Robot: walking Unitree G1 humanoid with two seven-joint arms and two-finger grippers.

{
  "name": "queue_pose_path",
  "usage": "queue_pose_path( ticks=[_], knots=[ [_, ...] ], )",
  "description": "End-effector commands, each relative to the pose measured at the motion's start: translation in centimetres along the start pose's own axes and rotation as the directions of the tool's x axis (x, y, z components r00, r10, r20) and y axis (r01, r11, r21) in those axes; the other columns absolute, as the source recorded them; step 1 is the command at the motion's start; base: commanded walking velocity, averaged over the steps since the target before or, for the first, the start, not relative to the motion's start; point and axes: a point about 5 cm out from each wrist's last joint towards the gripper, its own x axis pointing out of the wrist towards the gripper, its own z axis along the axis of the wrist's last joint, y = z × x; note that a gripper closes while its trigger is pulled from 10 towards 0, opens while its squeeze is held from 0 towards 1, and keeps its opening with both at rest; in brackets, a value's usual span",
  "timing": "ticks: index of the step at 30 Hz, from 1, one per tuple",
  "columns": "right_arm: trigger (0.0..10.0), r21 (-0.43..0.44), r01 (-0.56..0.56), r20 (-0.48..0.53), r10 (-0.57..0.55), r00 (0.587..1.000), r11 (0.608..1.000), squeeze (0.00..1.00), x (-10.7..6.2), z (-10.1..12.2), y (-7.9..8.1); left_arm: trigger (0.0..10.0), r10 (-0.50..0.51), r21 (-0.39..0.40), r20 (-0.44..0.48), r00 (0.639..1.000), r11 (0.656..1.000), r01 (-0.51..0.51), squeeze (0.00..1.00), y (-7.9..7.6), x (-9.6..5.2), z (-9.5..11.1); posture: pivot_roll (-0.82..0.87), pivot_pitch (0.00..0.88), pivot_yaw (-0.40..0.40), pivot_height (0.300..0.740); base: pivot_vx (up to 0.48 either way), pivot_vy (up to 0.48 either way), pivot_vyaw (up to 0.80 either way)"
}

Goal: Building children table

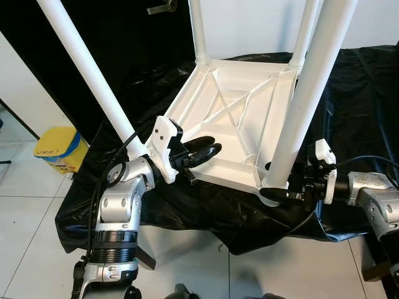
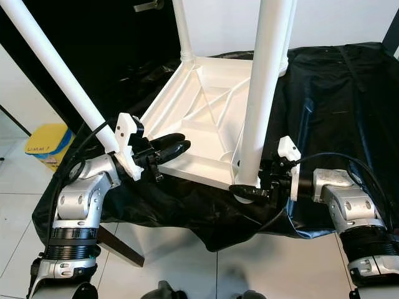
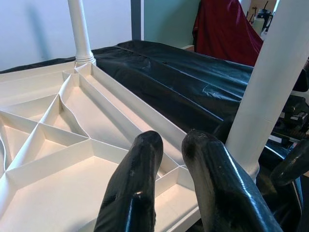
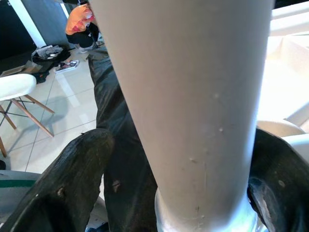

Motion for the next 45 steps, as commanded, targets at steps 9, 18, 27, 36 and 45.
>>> queue_pose_path(
  ticks=[9, 18, 27, 36, 45],
  knots=[
    [10.0, 0.008, -0.026, -0.019, 0.026, 0.999, 1.000, 0.00, 0.3, -0.4, 0.1, 10.0, 0.254, 0.002, -0.014, 0.967, 0.967, -0.254, 0.00, 1.3, -0.7, 0.0, -0.13, 0.044, 0.101, 0.740, 0.000, 0.000, 0.00],
    [10.0, -0.036, 0.058, 0.002, -0.058, 0.998, 0.998, 0.00, 0.6, -0.3, -0.3, 10.0, 0.264, -0.003, -0.012, 0.964, 0.964, -0.264, 0.00, 1.3, -0.9, 0.0, -0.13, 0.051, 0.095, 0.740, 0.000, 0.000, 0.00],
    [10.0, -0.108, 0.178, 0.087, -0.169, 0.982, 0.978, 0.00, 2.3, -0.1, -0.2, 10.0, 0.271, -0.010, -0.012, 0.962, 0.962, -0.271, 0.00, 1.2, -0.9, -0.1, -0.12, 0.056, 0.092, 0.740, 0.000, 0.000, 0.00],
    [0.0, -0.095, 0.189, 0.116, -0.177, 0.977, 0.977, 0.00, 2.7, -0.2, 0.1, 10.0, 0.270, -0.010, -0.018, 0.963, 0.963, -0.270, 0.00, 1.1, -1.0, -0.2, -0.12, 0.058, 0.094, 0.740, 0.000, 0.000, 0.00],
    [10.0, -0.064, 0.276, 0.115, -0.267, 0.957, 0.959, 0.00, 2.5, -0.8, 0.0, 10.0, 0.268, -0.009, -0.019, 0.963, 0.963, -0.268, 0.00, 1.0, -0.9, -0.2, -0.12, 0.051, 0.084, 0.740, 0.000, 0.000, 0.00]
  ],
)
